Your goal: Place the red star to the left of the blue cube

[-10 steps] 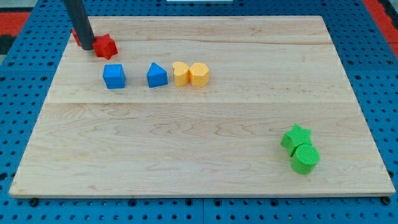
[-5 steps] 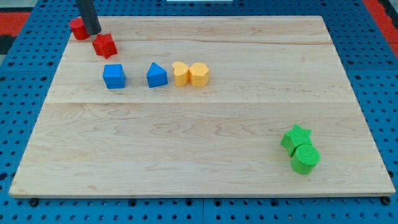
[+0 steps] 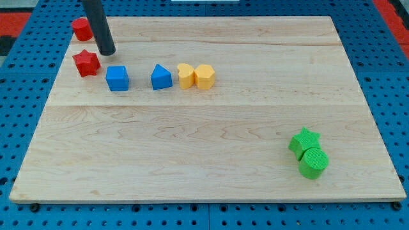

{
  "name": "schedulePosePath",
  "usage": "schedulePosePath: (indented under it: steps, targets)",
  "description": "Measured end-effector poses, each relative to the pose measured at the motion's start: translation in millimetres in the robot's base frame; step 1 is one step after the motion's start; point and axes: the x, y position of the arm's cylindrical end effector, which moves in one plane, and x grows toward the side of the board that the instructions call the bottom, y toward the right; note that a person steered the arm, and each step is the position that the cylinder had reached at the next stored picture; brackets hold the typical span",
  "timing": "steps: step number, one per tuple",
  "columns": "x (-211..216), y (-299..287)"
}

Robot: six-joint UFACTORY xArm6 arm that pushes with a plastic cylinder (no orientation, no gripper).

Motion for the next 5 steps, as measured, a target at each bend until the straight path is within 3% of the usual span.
schedulePosePath:
  steps: [3, 4, 5]
  targets:
    - [59, -32]
    - [26, -40]
    - [9, -92]
